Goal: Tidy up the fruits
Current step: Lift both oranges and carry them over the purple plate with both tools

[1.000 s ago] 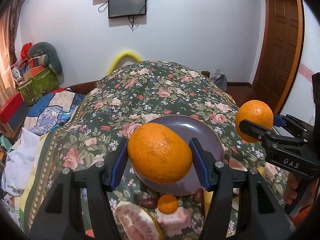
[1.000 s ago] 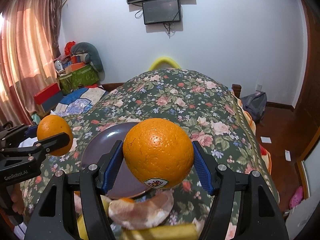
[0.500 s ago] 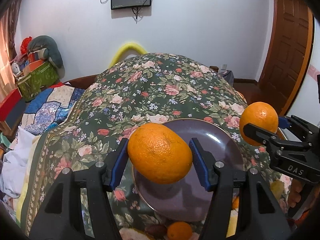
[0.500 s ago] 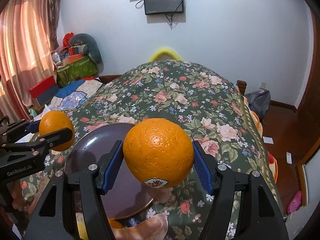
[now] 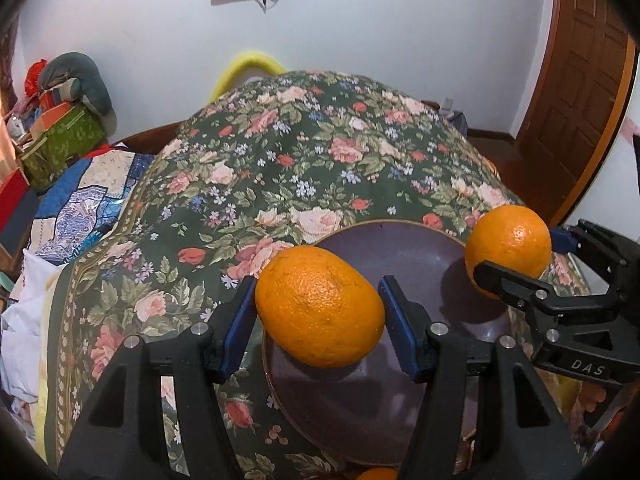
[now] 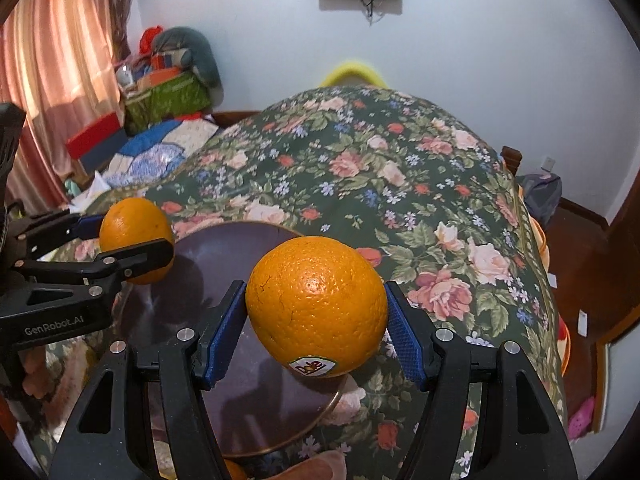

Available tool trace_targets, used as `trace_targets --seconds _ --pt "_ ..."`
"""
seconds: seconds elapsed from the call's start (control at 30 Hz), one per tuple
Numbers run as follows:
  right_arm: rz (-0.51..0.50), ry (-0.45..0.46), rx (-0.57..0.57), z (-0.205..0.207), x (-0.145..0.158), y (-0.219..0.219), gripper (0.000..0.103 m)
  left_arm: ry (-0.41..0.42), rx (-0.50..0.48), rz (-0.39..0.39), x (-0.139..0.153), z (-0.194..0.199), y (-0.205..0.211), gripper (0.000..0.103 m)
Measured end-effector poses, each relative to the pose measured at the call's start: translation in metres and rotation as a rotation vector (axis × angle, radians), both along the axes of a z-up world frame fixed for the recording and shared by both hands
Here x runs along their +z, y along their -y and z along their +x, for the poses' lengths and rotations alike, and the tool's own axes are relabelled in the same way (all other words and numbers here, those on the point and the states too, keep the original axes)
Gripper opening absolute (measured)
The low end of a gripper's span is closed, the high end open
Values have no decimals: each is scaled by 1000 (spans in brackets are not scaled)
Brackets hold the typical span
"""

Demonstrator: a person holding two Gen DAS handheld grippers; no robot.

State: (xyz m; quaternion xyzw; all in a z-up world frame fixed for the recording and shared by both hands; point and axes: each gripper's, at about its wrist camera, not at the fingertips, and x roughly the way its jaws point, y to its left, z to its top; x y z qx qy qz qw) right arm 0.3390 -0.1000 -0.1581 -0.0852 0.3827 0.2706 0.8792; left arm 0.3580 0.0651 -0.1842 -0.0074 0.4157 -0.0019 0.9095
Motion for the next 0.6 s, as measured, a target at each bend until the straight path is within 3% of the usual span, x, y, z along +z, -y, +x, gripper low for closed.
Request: trace_targets --seconds 0.43,0.6 --pt "-72 -42 26 8 -14 -11 64 -107 -19 19 -24 15 4 61" --pt "-83 -45 30 8 -17 -13 65 -104 -29 44 -26 16 7 62"
